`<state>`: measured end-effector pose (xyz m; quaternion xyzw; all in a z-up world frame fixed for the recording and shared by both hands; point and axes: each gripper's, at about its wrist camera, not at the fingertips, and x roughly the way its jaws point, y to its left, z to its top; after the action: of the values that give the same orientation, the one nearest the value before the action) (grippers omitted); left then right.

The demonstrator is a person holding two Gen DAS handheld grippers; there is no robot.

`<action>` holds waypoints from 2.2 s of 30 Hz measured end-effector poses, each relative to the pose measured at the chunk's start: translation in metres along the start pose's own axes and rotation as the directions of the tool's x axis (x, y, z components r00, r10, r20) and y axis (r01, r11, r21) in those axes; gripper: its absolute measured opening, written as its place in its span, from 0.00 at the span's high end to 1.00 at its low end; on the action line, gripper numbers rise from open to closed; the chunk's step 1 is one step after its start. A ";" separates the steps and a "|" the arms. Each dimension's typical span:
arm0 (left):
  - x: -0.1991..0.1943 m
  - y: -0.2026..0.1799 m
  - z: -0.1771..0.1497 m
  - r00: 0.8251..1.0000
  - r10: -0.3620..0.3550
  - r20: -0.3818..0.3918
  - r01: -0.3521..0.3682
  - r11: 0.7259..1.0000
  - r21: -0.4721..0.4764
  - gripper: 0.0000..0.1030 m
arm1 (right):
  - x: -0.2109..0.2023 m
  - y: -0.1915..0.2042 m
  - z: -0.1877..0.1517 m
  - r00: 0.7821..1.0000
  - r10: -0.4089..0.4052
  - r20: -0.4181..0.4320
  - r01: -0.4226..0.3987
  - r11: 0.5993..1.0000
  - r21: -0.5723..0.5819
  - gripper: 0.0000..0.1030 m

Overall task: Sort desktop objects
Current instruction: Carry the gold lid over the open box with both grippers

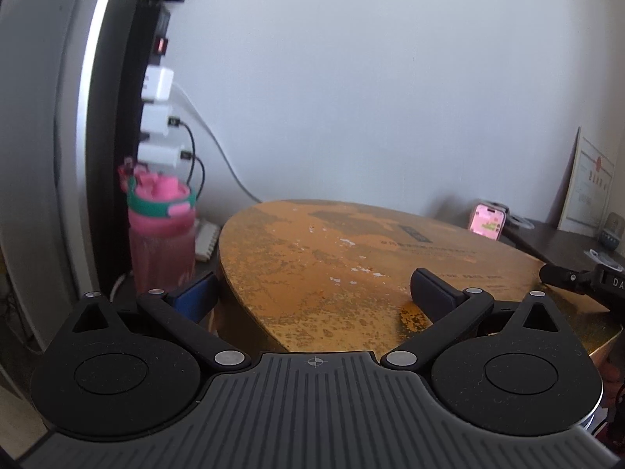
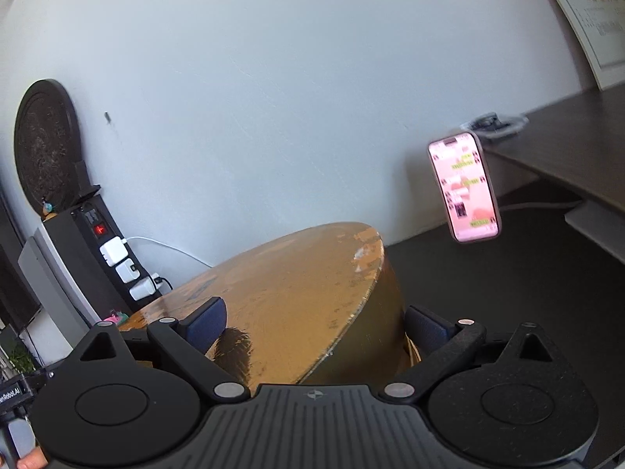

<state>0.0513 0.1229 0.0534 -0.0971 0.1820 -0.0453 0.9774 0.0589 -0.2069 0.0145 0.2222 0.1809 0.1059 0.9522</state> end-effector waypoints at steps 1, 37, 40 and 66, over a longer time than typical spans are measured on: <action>-0.001 0.000 0.002 1.000 0.006 0.012 -0.006 1.000 0.009 0.00 | 0.002 0.003 0.001 1.000 0.000 -0.002 0.000 1.000 -0.010 0.05; 0.020 0.004 -0.044 0.991 0.070 -0.113 -0.071 0.997 -0.008 0.00 | 0.016 0.000 -0.028 0.994 -0.067 -0.085 0.056 0.991 -0.119 0.06; 0.020 0.002 -0.044 0.991 0.074 -0.113 -0.074 0.997 -0.002 0.00 | 0.017 -0.001 -0.028 0.993 -0.073 -0.093 0.062 0.992 -0.112 0.06; 0.026 0.006 -0.044 0.987 0.073 -0.142 -0.074 0.997 -0.003 0.00 | 0.026 0.004 -0.030 0.980 -0.139 -0.144 0.122 0.985 -0.119 0.06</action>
<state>0.0595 0.1179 0.0030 -0.0909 0.2546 -0.0154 0.9626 0.0700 -0.1846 -0.0161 0.1487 0.2612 0.0695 0.9512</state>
